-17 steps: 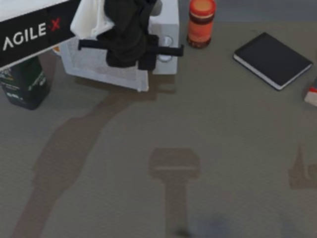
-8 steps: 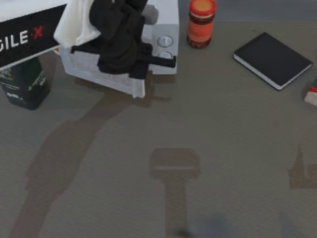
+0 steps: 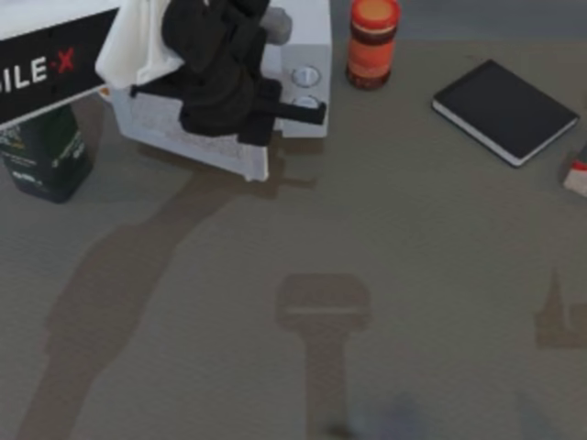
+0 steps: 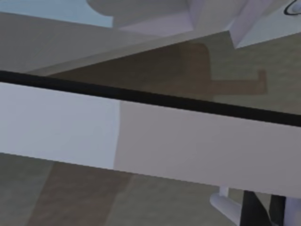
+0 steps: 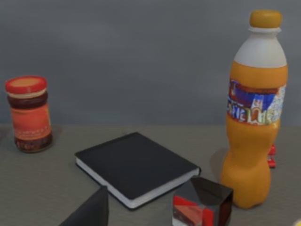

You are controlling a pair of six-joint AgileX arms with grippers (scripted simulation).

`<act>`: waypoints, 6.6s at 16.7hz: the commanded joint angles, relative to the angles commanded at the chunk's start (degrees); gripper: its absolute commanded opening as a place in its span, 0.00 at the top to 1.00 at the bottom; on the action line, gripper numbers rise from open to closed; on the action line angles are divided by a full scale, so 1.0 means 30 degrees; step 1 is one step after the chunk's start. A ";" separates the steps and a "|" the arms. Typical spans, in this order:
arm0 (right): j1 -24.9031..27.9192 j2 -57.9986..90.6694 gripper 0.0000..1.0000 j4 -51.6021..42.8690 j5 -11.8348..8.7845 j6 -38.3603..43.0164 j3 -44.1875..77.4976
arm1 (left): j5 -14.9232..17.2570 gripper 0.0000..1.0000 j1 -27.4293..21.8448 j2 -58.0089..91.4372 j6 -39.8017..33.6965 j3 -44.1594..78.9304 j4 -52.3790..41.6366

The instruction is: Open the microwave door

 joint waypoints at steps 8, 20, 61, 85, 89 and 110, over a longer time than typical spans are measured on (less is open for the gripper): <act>0.0000 0.0000 0.00 0.0000 0.0000 0.0000 0.0000 | 0.0000 1.00 0.0000 0.0000 0.0000 0.0000 0.0000; 0.0000 0.0000 0.00 0.0000 0.0000 0.0000 0.0000 | 0.0133 1.00 -0.0101 0.0018 -0.0018 -0.0081 0.0030; 0.0000 0.0000 0.00 0.0000 0.0000 0.0000 0.0000 | 0.2891 1.00 0.1407 -0.2954 0.5014 -0.3863 0.1047; 0.0000 0.0000 0.00 0.0000 0.0000 0.0000 0.0000 | 0.2945 1.00 0.1442 -0.3042 0.5097 -0.3884 0.1096; 0.0000 0.0000 0.00 0.0000 0.0000 0.0000 0.0000 | 0.3208 1.00 0.1452 -0.3125 0.5307 -0.3993 0.1136; 0.0000 0.0000 0.00 0.0000 0.0000 0.0000 0.0000 | 0.4664 1.00 0.2530 -0.4258 0.8070 -0.5255 0.1032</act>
